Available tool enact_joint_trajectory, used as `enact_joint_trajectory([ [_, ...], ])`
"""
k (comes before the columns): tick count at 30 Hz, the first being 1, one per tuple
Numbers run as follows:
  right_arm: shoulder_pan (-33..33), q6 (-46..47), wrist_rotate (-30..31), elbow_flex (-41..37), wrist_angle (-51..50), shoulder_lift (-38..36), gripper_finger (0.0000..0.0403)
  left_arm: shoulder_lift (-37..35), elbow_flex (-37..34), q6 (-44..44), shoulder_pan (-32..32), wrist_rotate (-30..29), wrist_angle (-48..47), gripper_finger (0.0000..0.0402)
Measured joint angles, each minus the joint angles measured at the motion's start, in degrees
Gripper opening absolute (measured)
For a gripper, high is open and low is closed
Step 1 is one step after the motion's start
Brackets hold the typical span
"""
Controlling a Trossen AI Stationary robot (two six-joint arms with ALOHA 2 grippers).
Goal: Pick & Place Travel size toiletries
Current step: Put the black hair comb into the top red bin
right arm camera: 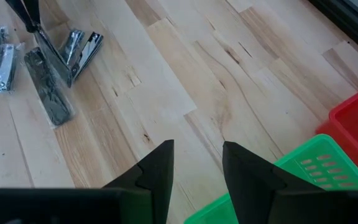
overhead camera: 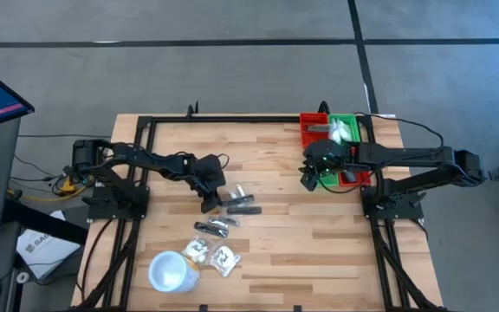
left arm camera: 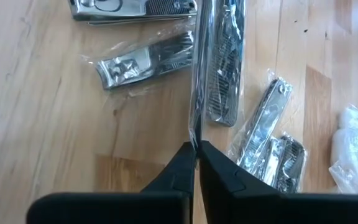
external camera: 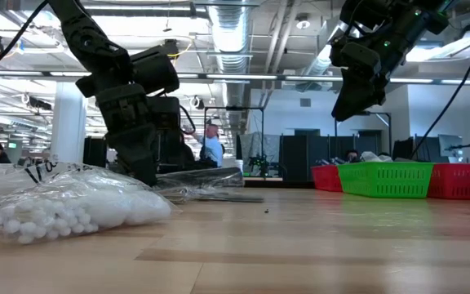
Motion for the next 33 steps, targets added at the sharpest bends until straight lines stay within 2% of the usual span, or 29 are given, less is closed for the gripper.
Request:
enact_joint_trajectory([
  [6,0.0,0.0,0.0,0.0,0.0,0.0,0.0128,-1.4,0.0,0.0,-0.1,0.0,0.2,0.0001],
  [14,0.0,0.0,0.0,0.0,0.8,0.0,0.0128,-11.5,0.1,0.0,-0.5,-0.4,0.2,0.0001],
  [21,0.0,0.0,-0.1,0.0,5.8,0.0,0.0128,-17.3,0.1,-0.1,-0.5,-6.4,0.4,0.0001],
  [28,0.4,-1.4,-7.2,0.0,14.3,0.0,0.0128,-18.1,0.1,0.1,-0.5,-9.0,5.1,0.0001],
  [33,1.9,-2.9,-8.6,0.0,19.8,0.0,0.0128,-18.1,0.1,0.5,-0.5,-10.1,7.8,0.0001],
])
